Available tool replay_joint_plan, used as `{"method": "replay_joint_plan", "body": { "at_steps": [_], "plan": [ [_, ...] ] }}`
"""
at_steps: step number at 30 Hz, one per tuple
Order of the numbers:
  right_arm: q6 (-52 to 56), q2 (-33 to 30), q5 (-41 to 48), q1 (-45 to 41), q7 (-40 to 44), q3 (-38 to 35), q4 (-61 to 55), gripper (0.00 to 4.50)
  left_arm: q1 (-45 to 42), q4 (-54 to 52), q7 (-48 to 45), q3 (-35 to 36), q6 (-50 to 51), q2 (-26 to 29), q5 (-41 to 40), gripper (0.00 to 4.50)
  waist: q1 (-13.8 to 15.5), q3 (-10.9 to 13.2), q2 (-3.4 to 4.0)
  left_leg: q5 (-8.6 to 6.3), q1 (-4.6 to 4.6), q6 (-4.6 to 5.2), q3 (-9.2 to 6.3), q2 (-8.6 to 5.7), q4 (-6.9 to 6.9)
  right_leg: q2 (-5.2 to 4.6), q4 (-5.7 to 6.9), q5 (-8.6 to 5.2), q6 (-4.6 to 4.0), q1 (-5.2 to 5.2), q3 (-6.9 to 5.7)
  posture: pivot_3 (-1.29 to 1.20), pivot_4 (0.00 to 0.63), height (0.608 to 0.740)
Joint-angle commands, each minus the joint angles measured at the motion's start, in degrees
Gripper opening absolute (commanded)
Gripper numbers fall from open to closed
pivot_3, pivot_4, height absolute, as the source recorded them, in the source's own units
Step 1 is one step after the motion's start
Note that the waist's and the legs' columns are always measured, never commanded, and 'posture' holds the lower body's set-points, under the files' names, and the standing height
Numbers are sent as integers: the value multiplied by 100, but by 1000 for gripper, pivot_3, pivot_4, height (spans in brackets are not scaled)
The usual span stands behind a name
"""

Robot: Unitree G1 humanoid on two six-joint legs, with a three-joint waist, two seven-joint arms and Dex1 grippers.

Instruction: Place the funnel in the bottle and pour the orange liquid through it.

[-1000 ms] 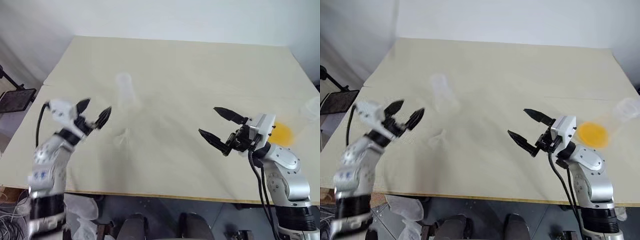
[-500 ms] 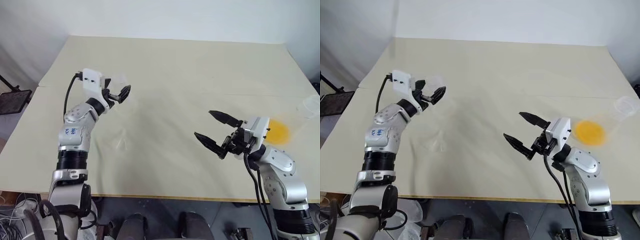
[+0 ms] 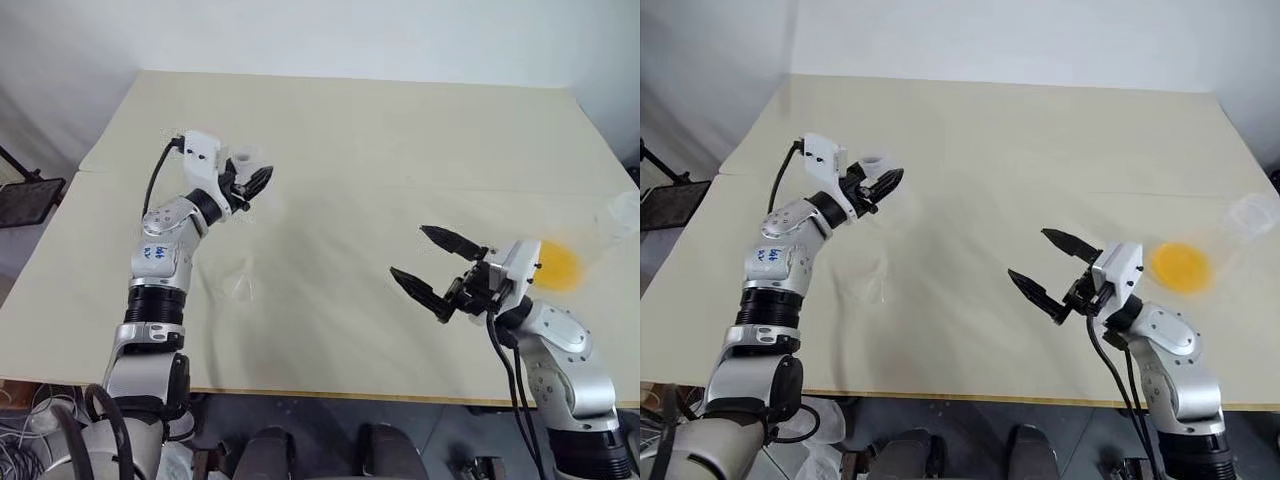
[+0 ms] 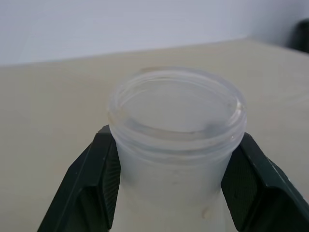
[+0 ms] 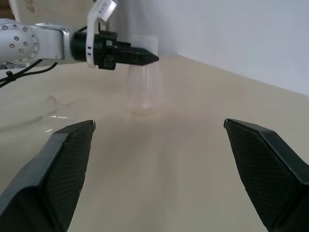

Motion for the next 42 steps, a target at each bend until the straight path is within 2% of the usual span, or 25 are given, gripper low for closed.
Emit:
{"method": "replay_joint_plan", "body": {
  "at_steps": [1,7,11,19,21,25,26,32,42],
  "plan": [
    [-152,-258,-2,506,-117,-785,-335,4500,-453,-300,-1099,-567,-444,-296,-115,2448,95,1,-1,0,-21,1,-6,-5,8,-1,-1,0,1,-9,-2,0,150,740],
    [-482,-221,-58,1694,-150,-1735,-287,4500,-956,566,-1868,-1328,-1004,-992,345,2448,152,1,-2,-2,-18,4,12,-9,-1,-1,-12,2,4,-8,-2,0,150,740],
    [-607,-163,-51,2104,-193,-1995,-349,4500,-1112,1103,-2039,-1515,-1371,-1288,532,2448,21,1,-3,-1,-11,5,40,-1,0,1,-13,2,4,-12,8,0,150,740],
    [-649,47,-90,2308,-391,-1872,-691,4500,-1310,1646,-2176,-1529,-1352,-1647,643,2448,29,1,-2,2,-13,7,53,3,4,1,0,2,4,-31,22,0,150,740],
    [-651,84,-112,2282,-418,-1802,-713,4500,-1245,1554,-2313,-1574,-1231,-1638,647,3174,29,1,-3,2,-15,7,53,2,4,1,0,2,4,-31,22,0,150,740],
    [-649,89,-133,2177,-466,-1684,-694,4500,-1165,1399,-2389,-1551,-1013,-1579,661,4340,32,1,-2,2,-16,7,52,1,5,1,0,2,4,-31,22,0,150,740],
    [-647,87,-138,2147,-465,-1663,-678,4500,-1149,1361,-2415,-1564,-958,-1546,682,4456,31,1,-2,2,-16,7,52,1,5,1,0,2,4,-31,23,0,150,740],
    [-622,26,-145,1928,-398,-1579,-546,4500,-1104,1159,-2499,-1522,-772,-1292,706,4456,26,0,-2,2,-15,7,51,2,6,1,4,2,4,-32,23,0,150,740],
    [-618,-165,-173,1344,-104,-1274,-77,4500,-942,704,-2766,-934,-877,-447,347,4456,4,0,-1,2,-14,7,51,3,9,1,13,2,4,-37,24,0,150,740]
  ]
}}
